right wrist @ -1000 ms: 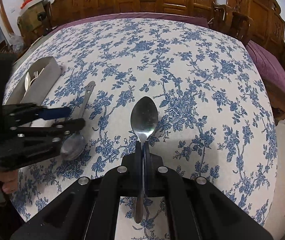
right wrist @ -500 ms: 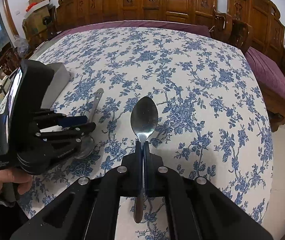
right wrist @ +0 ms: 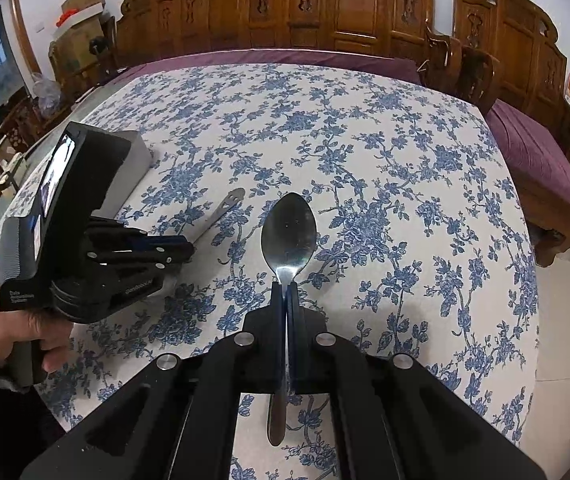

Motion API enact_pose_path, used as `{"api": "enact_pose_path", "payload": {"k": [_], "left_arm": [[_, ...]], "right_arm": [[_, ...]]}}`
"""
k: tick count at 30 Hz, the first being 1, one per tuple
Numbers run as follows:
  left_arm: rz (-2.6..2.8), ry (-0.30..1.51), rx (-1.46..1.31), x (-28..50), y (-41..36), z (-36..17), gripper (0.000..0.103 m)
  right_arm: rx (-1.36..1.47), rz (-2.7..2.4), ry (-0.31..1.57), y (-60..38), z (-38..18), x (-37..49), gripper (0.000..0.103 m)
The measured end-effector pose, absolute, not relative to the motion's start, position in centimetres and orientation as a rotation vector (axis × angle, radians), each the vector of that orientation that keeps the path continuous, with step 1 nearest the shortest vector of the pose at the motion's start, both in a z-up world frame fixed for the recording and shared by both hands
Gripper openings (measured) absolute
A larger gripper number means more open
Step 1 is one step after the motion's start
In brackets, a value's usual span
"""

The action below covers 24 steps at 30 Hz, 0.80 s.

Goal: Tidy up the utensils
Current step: 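Carry the steel fork and steel spoon over the grey tray with both grippers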

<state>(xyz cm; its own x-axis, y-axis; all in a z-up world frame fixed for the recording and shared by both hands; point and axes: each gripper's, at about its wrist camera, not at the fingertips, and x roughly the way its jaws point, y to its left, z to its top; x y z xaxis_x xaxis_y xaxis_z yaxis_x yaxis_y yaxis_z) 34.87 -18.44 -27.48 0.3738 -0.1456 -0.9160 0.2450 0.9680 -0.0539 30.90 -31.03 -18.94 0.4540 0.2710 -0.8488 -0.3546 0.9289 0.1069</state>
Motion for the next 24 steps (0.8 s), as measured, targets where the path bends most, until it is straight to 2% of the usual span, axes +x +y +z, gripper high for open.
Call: {"api": "enact_pose_path", "payload": {"k": [9,24], "left_arm": [[-0.257,1.123,0.102,34.1,-17.4,-26.3,0.005],[-0.260,0.993,0.086,32.7,-13.0,-19.6,0.005]], "right_arm": [[-0.101,0.391,1.021,-30.1,-18.2,30.7,0.003],[-0.123,0.426,0.980,-25.5,-15.5,31.2,0.003]]}}
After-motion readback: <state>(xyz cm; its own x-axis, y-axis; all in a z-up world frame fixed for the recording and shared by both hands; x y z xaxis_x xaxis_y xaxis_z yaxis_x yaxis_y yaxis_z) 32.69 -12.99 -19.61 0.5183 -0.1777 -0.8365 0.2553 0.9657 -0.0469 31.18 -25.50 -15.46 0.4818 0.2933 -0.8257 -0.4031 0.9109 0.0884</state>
